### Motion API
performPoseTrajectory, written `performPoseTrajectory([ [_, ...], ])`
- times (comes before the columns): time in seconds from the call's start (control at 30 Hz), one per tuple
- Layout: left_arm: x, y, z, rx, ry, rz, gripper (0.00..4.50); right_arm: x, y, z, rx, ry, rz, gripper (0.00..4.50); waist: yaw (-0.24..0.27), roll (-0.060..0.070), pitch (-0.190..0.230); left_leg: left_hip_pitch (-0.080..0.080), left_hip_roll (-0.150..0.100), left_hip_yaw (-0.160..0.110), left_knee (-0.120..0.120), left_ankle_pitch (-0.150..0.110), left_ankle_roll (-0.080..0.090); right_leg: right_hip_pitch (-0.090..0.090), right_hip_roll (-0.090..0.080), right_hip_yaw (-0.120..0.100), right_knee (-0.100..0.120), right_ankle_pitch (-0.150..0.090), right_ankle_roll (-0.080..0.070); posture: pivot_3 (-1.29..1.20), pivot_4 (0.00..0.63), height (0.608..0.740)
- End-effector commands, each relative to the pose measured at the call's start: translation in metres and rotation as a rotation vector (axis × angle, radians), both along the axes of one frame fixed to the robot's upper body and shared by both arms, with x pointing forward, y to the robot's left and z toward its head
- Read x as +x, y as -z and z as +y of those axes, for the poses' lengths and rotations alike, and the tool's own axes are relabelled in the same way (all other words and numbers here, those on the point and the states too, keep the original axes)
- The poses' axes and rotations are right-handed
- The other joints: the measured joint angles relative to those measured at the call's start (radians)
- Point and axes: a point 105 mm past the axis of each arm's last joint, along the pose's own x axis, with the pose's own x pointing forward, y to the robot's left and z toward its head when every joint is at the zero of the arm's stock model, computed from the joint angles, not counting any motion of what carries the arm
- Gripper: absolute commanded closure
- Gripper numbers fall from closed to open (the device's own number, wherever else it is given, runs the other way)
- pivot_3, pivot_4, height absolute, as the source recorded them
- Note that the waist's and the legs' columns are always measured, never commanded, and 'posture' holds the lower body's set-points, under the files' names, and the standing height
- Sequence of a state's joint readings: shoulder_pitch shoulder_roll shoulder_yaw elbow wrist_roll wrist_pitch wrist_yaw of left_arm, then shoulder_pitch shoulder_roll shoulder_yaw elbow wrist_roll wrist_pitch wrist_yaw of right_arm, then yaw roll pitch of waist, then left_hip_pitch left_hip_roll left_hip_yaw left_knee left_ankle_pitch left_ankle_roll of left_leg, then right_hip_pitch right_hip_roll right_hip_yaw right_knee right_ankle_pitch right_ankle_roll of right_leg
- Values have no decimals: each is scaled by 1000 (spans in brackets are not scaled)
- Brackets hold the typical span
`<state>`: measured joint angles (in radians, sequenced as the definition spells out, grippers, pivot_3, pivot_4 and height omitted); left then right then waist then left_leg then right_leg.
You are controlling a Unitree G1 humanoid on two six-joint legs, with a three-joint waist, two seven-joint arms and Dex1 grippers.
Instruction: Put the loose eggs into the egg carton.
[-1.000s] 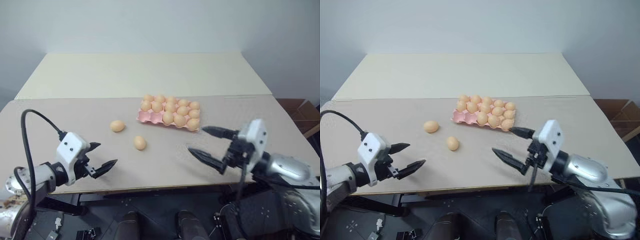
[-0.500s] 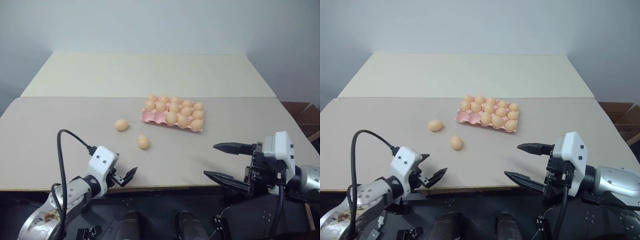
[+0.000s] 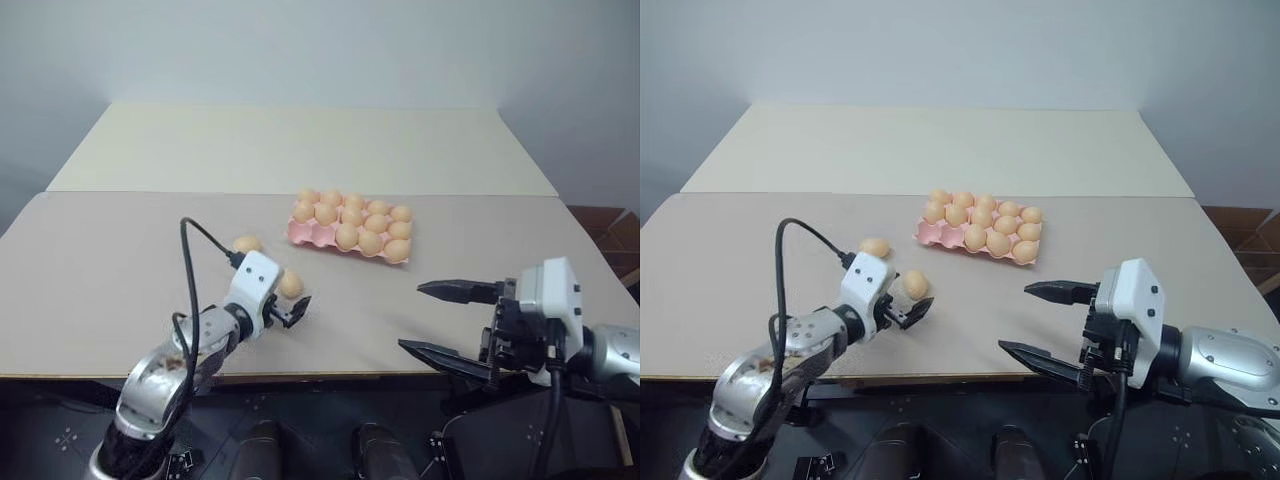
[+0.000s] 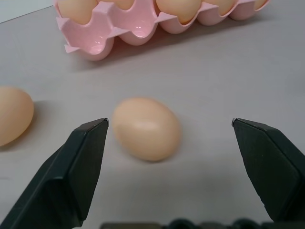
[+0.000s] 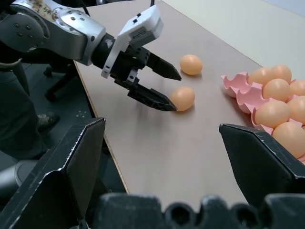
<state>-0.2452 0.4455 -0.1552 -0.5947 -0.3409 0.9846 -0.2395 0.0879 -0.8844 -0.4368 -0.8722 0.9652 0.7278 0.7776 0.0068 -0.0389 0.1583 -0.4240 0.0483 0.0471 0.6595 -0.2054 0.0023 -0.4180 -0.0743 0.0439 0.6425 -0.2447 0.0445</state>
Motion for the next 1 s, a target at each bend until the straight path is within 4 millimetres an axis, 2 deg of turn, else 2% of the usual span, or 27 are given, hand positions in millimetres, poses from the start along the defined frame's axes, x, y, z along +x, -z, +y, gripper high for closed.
performPoseTrajectory([
  [0.03, 5, -3, -7, 12, 24, -17, 0, -4, -6, 6, -1, -33, -43, 37, 1, 0, 0, 0, 0, 0, 0, 0, 0, 0, 0, 0, 0, 0, 0, 0, 150, 740],
  [0.3, 24, 1, -16, -13, -1, -6, 0, -3, -4, 9, -7, -50, -42, 37, 3, 0, 0, 0, 0, -1, 0, 0, 0, 1, 0, 0, 0, 0, 0, 0, 150, 740],
  [0.57, 28, 6, -19, -15, 10, 13, 0, 1, -5, 9, -17, -47, -55, 37, 3, 0, 0, 0, -1, -1, 1, 0, 0, 1, 0, 0, 0, 0, 1, 0, 150, 740],
  [0.8, 27, 6, -18, -23, 10, 19, 2065, 4, -6, 8, -16, -40, -63, 0, 4, 0, 0, 0, -1, -1, 1, 0, 0, 1, 0, 0, 0, 1, 1, 0, 150, 740],
  [0.87, 30, 0, -18, -28, 10, -8, 2581, 6, -8, 8, -10, -29, -71, 0, 3, 0, 0, 0, -1, -1, 1, 0, 0, 1, 0, 0, 0, 1, 1, 0, 150, 740],
  [1.0, 41, -28, -23, -30, 49, -110, 2809, 15, -14, 8, 25, 34, -100, 0, 5, 0, 0, 0, -1, -1, 1, 0, 0, 0, 0, 0, 1, 1, 0, 0, 150, 740],
])
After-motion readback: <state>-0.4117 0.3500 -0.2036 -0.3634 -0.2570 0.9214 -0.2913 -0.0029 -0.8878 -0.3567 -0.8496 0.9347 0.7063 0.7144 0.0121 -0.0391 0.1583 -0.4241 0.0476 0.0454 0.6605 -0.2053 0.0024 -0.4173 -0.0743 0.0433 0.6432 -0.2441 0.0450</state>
